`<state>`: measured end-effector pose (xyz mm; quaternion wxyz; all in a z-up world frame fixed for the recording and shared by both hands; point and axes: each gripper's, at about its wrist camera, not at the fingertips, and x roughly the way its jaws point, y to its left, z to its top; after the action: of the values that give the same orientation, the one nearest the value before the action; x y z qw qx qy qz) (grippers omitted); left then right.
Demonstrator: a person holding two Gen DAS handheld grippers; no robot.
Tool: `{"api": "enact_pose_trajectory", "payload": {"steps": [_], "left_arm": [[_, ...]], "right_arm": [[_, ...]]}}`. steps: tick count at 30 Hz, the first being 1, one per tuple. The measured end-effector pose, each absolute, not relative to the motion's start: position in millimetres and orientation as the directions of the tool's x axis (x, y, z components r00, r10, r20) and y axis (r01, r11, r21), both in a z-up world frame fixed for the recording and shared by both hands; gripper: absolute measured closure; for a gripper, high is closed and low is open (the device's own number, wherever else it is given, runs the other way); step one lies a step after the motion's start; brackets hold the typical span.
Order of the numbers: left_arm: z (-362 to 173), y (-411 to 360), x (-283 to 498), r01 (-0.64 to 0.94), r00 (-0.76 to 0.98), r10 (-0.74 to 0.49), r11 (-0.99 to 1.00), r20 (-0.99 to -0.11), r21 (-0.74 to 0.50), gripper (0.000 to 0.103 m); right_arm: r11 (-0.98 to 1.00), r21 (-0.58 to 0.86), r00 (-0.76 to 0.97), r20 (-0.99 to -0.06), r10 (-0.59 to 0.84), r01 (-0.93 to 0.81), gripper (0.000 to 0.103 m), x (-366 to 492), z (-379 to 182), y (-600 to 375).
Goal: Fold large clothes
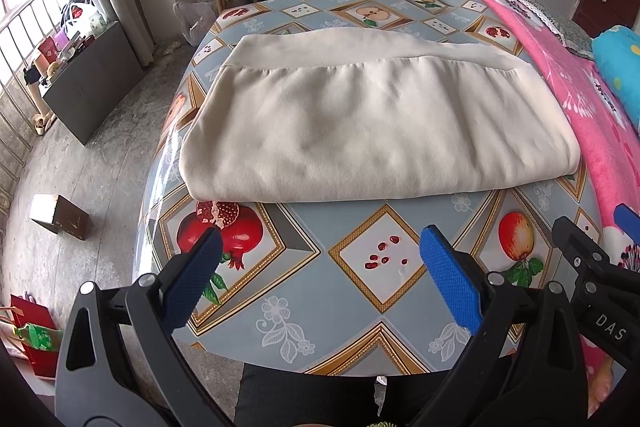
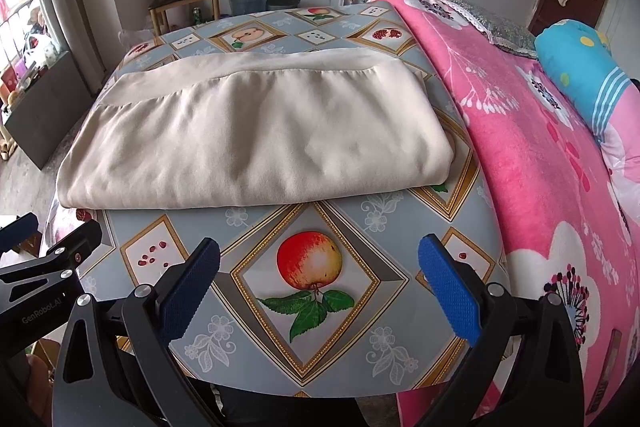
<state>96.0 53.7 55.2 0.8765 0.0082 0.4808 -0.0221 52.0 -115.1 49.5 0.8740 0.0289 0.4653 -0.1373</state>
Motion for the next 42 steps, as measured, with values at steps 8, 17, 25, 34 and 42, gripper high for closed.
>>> {"api": "enact_pose_trajectory", "payload": {"steps": [8, 17, 25, 34, 42], "left_arm": [[55.0, 54.1, 96.1, 0.046, 0.538, -0.030, 0.999, -0.843, -0.007, 0.008], [55.5, 56.9, 98.8, 0.042, 0.541, -0.029, 0.999, -0.841, -0.008, 0.008], [55.8, 57.5, 99.7, 0.041, 0.543, -0.029, 0.999, -0.839, -0.008, 0.008], [58.9, 57.7, 101.1, 0.039, 0.545, -0.026, 0.999, -0.838, -0.006, 0.008], [58.0, 58.0, 100.6, 0.038, 0.544, -0.027, 0.999, -0.838, -0.007, 0.008]], "right_arm": [[0.961, -0.079, 0.530, -0.821, -0.214, 0.266, 0.006, 52.1, 49.8, -114.6], [0.962, -0.084, 0.532, -0.819, -0.215, 0.261, 0.006, 53.1, 51.7, -116.2], [0.961, -0.085, 0.535, -0.817, -0.218, 0.262, 0.006, 53.1, 53.8, -116.4], [0.961, -0.086, 0.535, -0.816, -0.218, 0.261, 0.006, 53.3, 53.8, -115.4], [0.961, -0.087, 0.535, -0.816, -0.219, 0.261, 0.006, 53.4, 54.2, -116.2]]}}
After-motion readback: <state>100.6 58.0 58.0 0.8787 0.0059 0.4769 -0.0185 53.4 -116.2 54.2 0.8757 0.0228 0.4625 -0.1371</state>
